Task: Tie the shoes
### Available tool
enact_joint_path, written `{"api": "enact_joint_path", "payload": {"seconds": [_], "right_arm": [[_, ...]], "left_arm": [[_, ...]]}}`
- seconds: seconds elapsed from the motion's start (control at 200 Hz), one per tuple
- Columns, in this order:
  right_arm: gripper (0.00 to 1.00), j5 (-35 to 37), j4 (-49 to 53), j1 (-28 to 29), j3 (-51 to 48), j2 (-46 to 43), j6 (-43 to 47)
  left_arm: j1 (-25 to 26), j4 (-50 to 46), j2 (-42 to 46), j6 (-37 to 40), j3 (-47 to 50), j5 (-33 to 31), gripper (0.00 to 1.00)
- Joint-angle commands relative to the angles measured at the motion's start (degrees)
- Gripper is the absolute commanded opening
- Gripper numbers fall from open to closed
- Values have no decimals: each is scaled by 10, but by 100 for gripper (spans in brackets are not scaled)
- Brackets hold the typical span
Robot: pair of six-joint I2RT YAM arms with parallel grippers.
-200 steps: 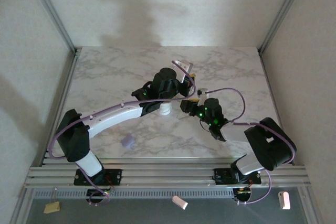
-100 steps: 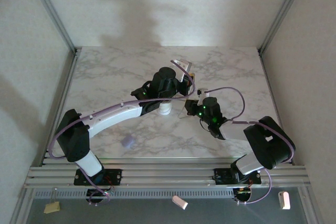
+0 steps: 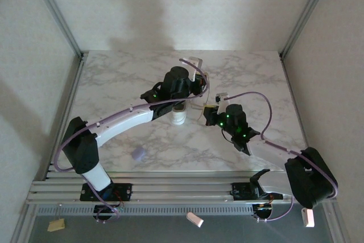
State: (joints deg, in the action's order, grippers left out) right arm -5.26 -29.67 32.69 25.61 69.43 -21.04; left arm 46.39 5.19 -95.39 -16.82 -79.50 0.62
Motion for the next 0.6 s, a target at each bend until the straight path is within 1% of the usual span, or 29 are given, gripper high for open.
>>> {"api": "enact_joint_path", "payload": {"seconds": [0.0, 0.18, 0.265, 0.35, 0.47, 0.596], "right_arm": [[0, -31, 65, -13, 12, -30, 49], [0, -64, 117, -33, 16, -72, 74], [0, -67, 136, -43, 17, -86, 81], [0, -78, 145, -49, 18, -96, 86], [0, -93, 152, -53, 21, -103, 90], [0, -96, 154, -52, 22, -110, 89]], "left_arm": [[-7, -25, -17, -39, -17, -3, 0], [-15, -20, -29, -59, -16, 36, 0], [-20, -30, -42, -70, -21, 56, 0], [-23, -38, -57, -78, -26, 74, 0], [-24, -23, -75, -85, -22, 94, 0], [-23, -10, -96, -100, -21, 101, 0]]}}
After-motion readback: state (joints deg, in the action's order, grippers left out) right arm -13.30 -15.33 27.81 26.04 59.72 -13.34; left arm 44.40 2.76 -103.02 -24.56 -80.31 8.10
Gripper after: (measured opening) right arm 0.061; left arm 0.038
